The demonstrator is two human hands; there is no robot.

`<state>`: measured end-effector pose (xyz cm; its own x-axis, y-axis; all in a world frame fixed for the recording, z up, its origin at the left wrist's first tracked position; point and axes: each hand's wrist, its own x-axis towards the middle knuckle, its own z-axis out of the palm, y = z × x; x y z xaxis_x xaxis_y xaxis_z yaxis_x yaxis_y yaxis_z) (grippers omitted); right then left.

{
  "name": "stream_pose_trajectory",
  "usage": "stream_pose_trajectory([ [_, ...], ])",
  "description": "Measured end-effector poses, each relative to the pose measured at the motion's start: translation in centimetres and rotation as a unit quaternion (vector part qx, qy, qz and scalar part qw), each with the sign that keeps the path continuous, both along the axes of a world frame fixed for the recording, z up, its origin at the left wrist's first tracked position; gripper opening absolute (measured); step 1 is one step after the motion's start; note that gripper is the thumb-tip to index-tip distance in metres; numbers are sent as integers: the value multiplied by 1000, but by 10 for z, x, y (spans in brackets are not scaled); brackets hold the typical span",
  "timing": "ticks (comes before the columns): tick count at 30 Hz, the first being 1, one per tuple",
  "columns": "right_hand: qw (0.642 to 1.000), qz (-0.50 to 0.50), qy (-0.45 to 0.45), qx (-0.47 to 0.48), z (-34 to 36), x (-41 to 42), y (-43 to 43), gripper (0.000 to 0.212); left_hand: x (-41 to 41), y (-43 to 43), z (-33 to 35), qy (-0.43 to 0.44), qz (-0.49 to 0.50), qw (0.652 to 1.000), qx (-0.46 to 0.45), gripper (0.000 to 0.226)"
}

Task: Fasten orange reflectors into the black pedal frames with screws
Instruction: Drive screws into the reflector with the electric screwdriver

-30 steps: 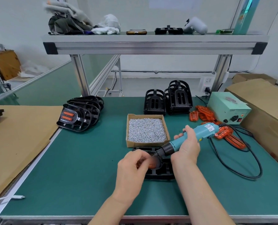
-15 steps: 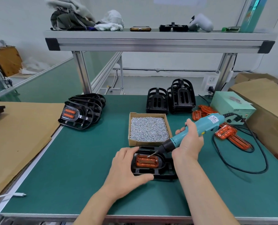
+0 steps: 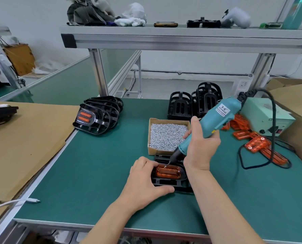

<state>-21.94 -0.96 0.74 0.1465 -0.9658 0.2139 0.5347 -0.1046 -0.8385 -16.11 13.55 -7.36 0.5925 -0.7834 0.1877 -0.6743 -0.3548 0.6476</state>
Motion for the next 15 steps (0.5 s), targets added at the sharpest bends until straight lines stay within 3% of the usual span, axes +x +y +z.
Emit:
stream_pose_trajectory([
  [15, 994, 31, 39, -94, -4, 15, 21, 19, 4, -2, -7, -13, 13, 1000, -9, 77],
])
